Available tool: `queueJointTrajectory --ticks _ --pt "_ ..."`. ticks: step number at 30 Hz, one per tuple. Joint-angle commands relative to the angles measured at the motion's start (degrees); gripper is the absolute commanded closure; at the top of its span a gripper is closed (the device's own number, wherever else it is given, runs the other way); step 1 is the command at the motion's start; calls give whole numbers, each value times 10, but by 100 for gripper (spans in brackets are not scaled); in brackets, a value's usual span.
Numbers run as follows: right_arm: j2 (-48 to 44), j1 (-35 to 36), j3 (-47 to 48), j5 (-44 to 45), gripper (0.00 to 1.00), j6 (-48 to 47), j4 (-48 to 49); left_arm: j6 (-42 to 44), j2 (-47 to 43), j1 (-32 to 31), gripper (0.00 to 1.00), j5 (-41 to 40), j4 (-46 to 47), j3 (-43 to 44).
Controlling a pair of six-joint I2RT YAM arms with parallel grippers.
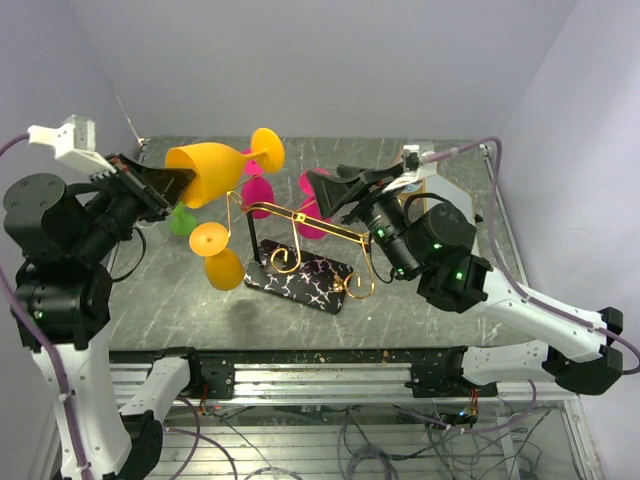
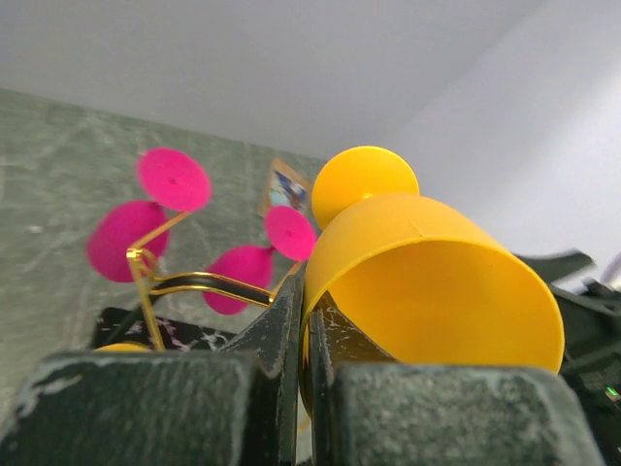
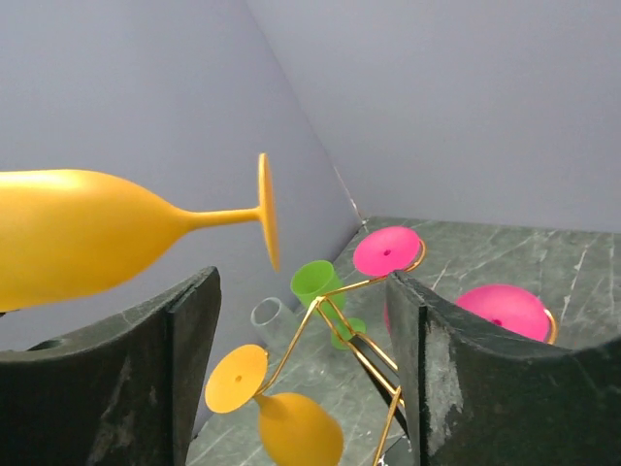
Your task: Take the wine glass off the wine glass rack
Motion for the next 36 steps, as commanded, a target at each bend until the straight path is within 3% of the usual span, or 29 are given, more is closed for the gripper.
queueJointTrajectory --ticks 1,7,14,20,29,36 --pt "-44 1 -17 33 30 -14 -11 19 -23 -4 93 -215 -95 45" --pt "-80 1 -42 57 29 -13 -34 14 -53 -4 93 -443 -158 37" --pt "-91 0 -50 65 30 -11 -53 24 31 -4 93 -529 -259 38" --pt "-96 1 -62 66 30 -4 -53 39 48 -4 93 -459 -229 -18" --pt "-103 0 -68 67 30 4 -69 34 84 -4 93 -490 -251 -65" --pt "-103 1 -73 60 30 10 -76 77 118 1 93 -458 -236 -140"
